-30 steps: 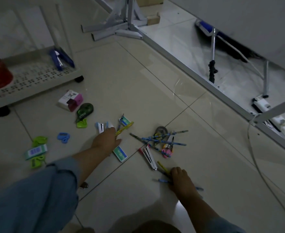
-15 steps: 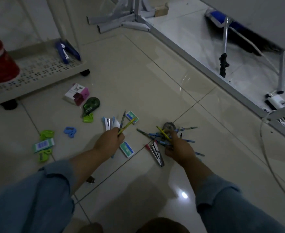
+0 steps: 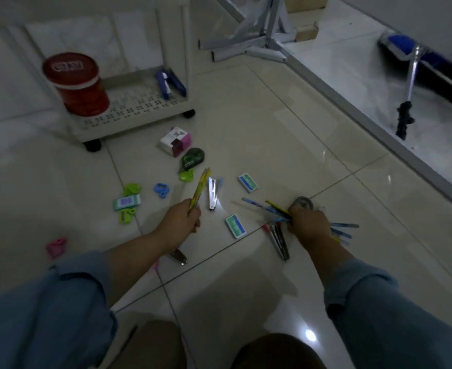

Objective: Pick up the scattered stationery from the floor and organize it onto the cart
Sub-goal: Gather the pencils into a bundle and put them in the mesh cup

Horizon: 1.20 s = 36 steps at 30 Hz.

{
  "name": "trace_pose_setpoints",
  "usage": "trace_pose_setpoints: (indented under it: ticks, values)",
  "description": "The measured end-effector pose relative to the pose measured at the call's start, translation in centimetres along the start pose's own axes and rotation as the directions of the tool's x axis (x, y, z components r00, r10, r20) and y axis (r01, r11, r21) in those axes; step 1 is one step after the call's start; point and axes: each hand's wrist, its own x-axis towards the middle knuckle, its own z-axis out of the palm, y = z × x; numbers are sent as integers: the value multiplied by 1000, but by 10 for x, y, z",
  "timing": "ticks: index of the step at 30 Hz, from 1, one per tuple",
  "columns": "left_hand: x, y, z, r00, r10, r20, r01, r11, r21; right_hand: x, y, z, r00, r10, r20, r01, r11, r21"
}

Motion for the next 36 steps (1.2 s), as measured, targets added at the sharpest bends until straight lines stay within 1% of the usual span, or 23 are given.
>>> trace_pose_setpoints:
  ticks: [2, 4, 5, 8, 10, 13, 15, 17, 19, 20, 22, 24, 26, 27, 29, 31, 32, 33, 36]
  values:
    - [-11, -7, -12, 999, -42, -8, 41, 998, -42, -2, -8, -9, 999, -13, -51, 10, 998, -60]
    - [-27, -16, -26, 998, -46, -35, 46, 999, -7, -2, -25, -22, 993, -57, -104, 45, 993, -113]
    - [-37, -21, -34, 997, -41, -63, 42, 999, 21, -3, -39, -31, 989, -76, -129, 62, 993, -103]
    - [-73, -41, -61, 984, -56, -169, 68, 995, 69, -10, -96, -45, 974, -137, -182, 147, 988, 46]
    - [-102, -55, -78, 972, -79, -221, 109, 986, 125, -22, -137, -50, 959, -198, -203, 231, 960, 156]
    - [-146, -86, -100, 944, -99, -315, 155, 975, 157, -49, -193, -46, 928, -287, -238, 350, 891, 288]
    - [-175, -107, -109, 896, -141, -420, 223, 963, 152, -68, -225, -42, 906, -324, -271, 412, 823, 391]
    - [-202, -127, -113, 848, -192, -494, 289, 949, 127, -85, -250, -36, 898, -365, -243, 439, 758, 482]
    - [-226, -145, -113, 811, -254, -527, 363, 925, 112, -101, -271, -32, 906, -394, -154, 405, 706, 581]
    - [-237, -153, -112, 799, -294, -524, 412, 903, 123, -108, -278, -30, 902, -415, -119, 398, 694, 600]
    - [-253, -161, -107, 788, -375, -488, 507, 845, 169, -119, -289, -27, 885, -458, -84, 422, 711, 563]
    - [-265, -163, -99, 775, -461, -431, 588, 777, 226, -127, -294, -25, 875, -477, -87, 448, 728, 519]
    - [-269, -162, -86, 744, -550, -380, 652, 723, 229, -130, -297, -21, 858, -505, -90, 465, 692, 552]
    - [-269, -159, -78, 723, -576, -381, 677, 703, 220, -131, -297, -18, 854, -513, -87, 463, 673, 576]
    - [-262, -157, -60, 693, -559, -455, 705, 658, 266, -130, -297, -10, 859, -506, -81, 446, 659, 606]
    - [-251, -148, -49, 703, -491, -514, 703, 589, 398, -129, -293, -3, 868, -491, -77, 423, 650, 631]
    - [-246, -145, -47, 721, -466, -513, 687, 573, 446, -128, -291, 1, 870, -487, -77, 416, 642, 644]
    - [-242, -144, -48, 747, -456, -484, 662, 578, 476, -127, -289, 3, 872, -484, -76, 409, 632, 658]
    - [-232, -146, -59, 797, -458, -393, 603, 631, 488, -121, -285, 11, 884, -465, -53, 354, 590, 726]
